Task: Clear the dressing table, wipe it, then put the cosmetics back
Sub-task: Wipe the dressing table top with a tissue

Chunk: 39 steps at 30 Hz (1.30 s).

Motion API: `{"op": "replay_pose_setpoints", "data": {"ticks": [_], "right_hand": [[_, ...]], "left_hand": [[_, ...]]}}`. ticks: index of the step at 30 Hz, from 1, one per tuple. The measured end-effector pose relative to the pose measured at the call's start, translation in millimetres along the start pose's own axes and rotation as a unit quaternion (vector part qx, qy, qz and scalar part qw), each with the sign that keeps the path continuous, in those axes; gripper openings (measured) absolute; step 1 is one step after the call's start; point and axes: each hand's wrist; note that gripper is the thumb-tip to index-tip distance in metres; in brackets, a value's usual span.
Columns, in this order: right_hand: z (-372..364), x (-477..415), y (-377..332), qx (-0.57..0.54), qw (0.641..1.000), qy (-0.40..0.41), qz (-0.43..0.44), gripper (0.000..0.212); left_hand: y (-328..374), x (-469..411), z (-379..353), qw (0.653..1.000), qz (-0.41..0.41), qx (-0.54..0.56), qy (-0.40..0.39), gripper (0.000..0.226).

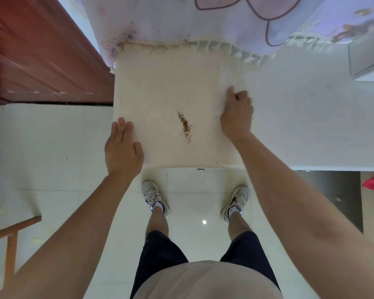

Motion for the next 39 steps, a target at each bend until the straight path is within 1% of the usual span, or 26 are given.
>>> {"op": "replay_pose_setpoints", "data": {"ticks": [2,4,6,8,9,10,12,15,17,18,20,21,23,26,28,30,31,32,34,37,38,39], "right_hand": [[-16.5,8.3,-36.6,0.008,0.996,-0.046,0.072,0.064],[-33.1,19.2,-67.8,0.019,0.988,-0.075,0.136,0.062],[-43.6,25.1,-85.1,0.027,0.98,-0.089,0.175,0.062],[-42.0,24.0,-84.2,0.0,0.979,-0.082,0.184,0.065],[-36.9,23.7,-77.3,-0.034,0.982,-0.058,0.176,0.066],[-29.6,25.1,-65.7,-0.075,0.984,-0.017,0.16,0.066],[-10.9,34.4,-28.4,-0.135,0.983,0.069,0.108,0.059],[17.4,62.7,40.5,-0.119,0.984,0.128,0.034,0.053],[30.7,85.5,80.2,-0.085,0.987,0.136,-0.029,0.055],[33.6,96.6,93.6,-0.065,0.988,0.126,-0.067,0.057],[29.4,115.2,102.9,-0.032,0.989,0.089,-0.114,0.063],[23.2,122.3,98.8,-0.022,0.99,0.074,-0.122,0.066],[4.9,130.1,74.5,-0.003,0.994,0.047,-0.102,0.07],[-20.8,132.2,16.5,-0.001,1.0,0.022,-0.011,0.075],[-28.0,127.8,-21.0,-0.041,0.999,-0.017,0.03,0.076],[-25.5,116.2,-42.7,-0.103,0.992,-0.049,0.06,0.069],[-19.6,108.0,-44.9,-0.134,0.988,-0.027,0.076,0.066],[-10.8,99.4,-41.2,-0.159,0.984,0.013,0.083,0.062],[9.6,78.6,-13.9,-0.187,0.976,0.096,0.054,0.056],[36.9,57.0,47.3,-0.17,0.965,0.189,-0.062,0.053],[42.6,54.7,67.2,-0.168,0.958,0.204,-0.109,0.052],[45.7,54.9,83.9,-0.157,0.955,0.195,-0.158,0.053]], "left_hand": [[-1.1,-0.1,0.1,1.0,-0.005,-0.008,-0.004,0.064],[-1.5,-0.8,1.0,1.0,-0.007,-0.014,-0.007,0.065],[-2.1,-1.3,1.7,1.0,-0.012,-0.02,-0.012,0.066],[-3.0,-1.1,1.9,0.999,-0.015,-0.024,-0.017,0.068],[-3.3,-1.2,1.7,0.999,-0.015,-0.026,-0.019,0.068],[-3.2,-1.4,1.3,0.999,-0.014,-0.027,-0.02,0.067],[-1.1,-1.0,0.2,0.999,-0.011,-0.026,-0.021,0.066],[1.5,-0.9,-2.8,1.0,-0.005,-0.023,-0.013,0.065],[0.4,-0.3,-4.9,1.0,-0.006,-0.025,-0.01,0.064],[-0.1,0.2,-5.3,1.0,-0.008,-0.027,-0.009,0.064],[0.7,0.5,-5.4,1.0,-0.006,-0.027,-0.004,0.063],[2.0,1.0,-5.6,1.0,-0.002,-0.025,-0.003,0.063],[4.6,1.9,-6.9,1.0,0.008,-0.02,0.0,0.063],[5.7,2.8,-6.7,1.0,0.011,-0.02,-0.001,0.064],[4.7,3.0,-5.2,1.0,0.008,-0.027,-0.006,0.066],[5.0,2.4,-3.6,1.0,0.009,-0.027,-0.004,0.067],[5.5,2.7,-3.2,1.0,0.009,-0.025,-0.003,0.066],[5.7,3.1,-3.3,1.0,0.007,-0.024,0.0,0.066],[5.7,2.2,-3.7,1.0,0.005,-0.026,0.003,0.065],[4.0,1.6,-3.4,1.0,0.003,-0.031,-0.003,0.066],[2.8,1.4,-3.5,0.999,-0.001,-0.034,-0.004,0.066],[2.0,1.3,-3.4,0.999,-0.004,-0.036,-0.005,0.066]]}}
Point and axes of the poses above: each hand's wrist, its own x-axis away from the middle knuckle, its own z-axis out of the back of the hand, y = z × x, and after that the axes turned 11 degrees about -x, right-handed
